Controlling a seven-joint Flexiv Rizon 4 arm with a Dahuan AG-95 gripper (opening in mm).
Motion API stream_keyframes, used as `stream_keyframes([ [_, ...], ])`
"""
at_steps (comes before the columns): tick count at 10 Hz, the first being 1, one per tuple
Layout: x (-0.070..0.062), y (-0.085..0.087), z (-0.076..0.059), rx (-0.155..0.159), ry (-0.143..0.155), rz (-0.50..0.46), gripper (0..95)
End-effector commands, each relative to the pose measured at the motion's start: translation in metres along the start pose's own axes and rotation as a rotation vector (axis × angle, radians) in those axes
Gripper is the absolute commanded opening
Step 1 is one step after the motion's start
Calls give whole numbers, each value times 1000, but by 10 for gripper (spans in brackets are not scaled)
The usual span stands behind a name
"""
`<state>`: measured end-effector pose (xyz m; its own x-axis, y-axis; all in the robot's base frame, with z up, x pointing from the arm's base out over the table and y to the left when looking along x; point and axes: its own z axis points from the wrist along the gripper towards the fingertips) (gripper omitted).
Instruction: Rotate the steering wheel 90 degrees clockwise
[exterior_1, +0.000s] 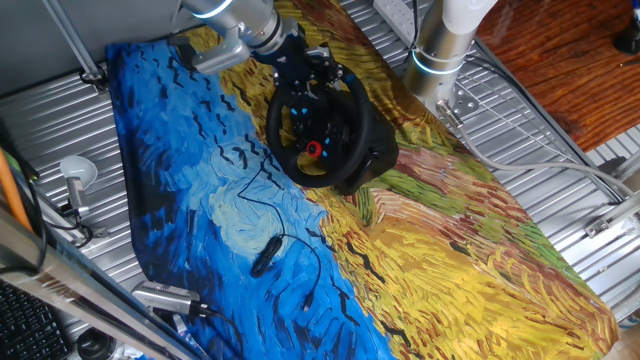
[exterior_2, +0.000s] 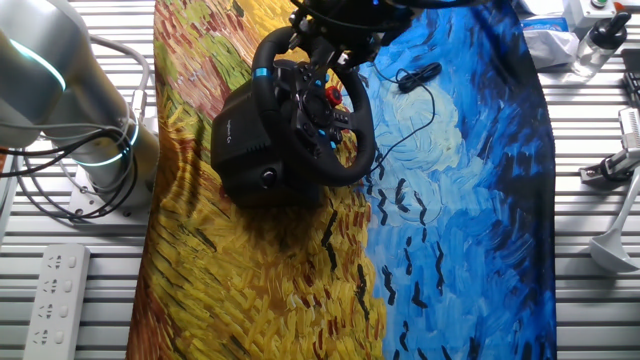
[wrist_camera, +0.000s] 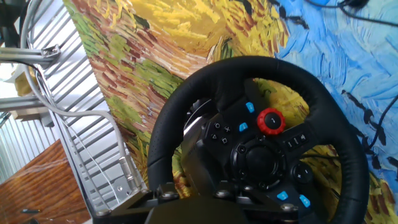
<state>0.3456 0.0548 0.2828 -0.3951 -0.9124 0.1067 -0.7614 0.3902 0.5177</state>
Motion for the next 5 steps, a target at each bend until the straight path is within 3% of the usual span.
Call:
stream_keyframes([
  [1, 1, 0, 0, 1, 2, -16, 380],
  [5, -2, 1, 1, 6, 2, -9, 380],
])
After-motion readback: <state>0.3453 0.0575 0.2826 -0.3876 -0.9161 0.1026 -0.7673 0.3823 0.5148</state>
